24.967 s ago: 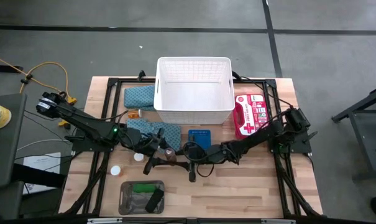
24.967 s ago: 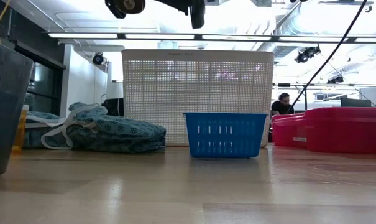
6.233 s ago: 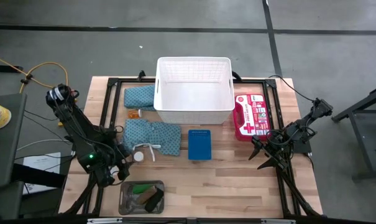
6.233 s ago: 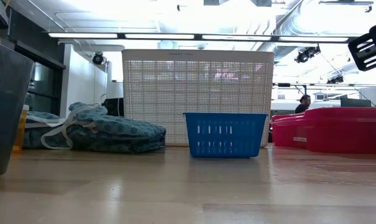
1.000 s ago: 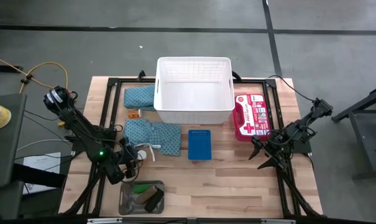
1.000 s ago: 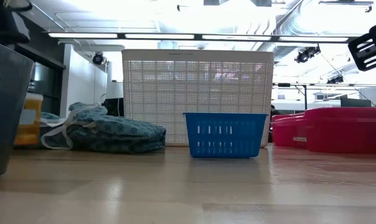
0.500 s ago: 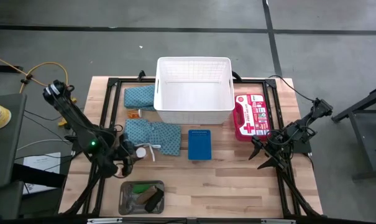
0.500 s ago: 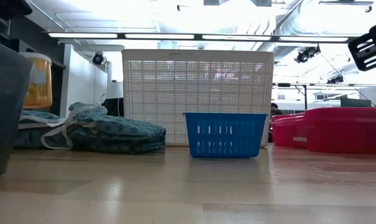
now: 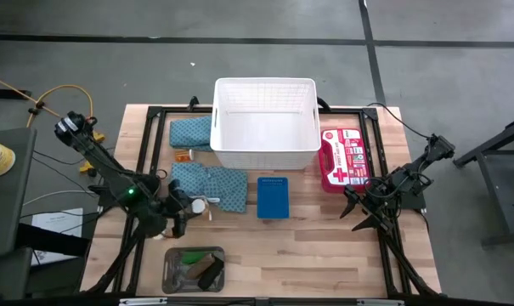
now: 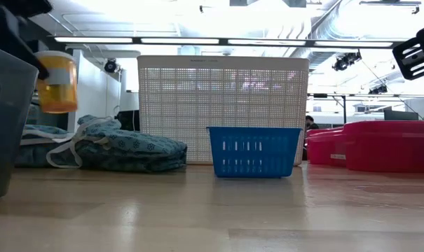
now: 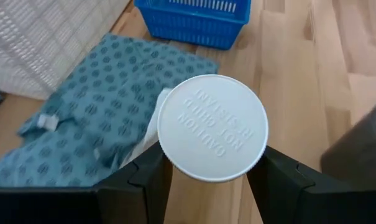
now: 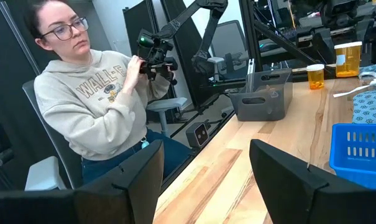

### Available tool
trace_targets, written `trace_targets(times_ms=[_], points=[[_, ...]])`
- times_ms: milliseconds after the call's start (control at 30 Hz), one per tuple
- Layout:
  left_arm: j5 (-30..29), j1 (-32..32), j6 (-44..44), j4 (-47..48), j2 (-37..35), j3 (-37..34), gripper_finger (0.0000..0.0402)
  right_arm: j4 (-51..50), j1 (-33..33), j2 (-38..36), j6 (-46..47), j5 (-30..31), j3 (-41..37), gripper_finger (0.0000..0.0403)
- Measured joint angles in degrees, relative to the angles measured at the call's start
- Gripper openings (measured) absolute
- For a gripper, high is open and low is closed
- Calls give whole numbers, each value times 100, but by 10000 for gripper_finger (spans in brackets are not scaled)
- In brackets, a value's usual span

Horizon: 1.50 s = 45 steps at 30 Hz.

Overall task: Pick & place medical supplies in basket/bin
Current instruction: Put the middle orange pill bottle into the blue bin

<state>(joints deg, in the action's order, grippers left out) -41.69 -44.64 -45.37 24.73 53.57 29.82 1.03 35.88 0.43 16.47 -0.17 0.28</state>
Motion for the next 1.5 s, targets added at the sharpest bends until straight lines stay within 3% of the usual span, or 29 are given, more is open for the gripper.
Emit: trace_targets(times_ms=[267, 467, 833, 1500], points=[[1030, 1174, 1237, -1440, 460, 9, 175, 1, 0, 2, 0, 0, 0, 226], [1462, 1782, 1953, -2153, 980, 209, 175, 0, -1, 2, 0, -1, -1, 226], [2007, 2340, 2871, -2236, 1694, 999, 175, 1, 0, 0, 0, 1, -1, 226], [2373, 3160, 3264, -2246, 3821, 2962, 175, -3, 0, 7, 0, -1, -1, 226]])
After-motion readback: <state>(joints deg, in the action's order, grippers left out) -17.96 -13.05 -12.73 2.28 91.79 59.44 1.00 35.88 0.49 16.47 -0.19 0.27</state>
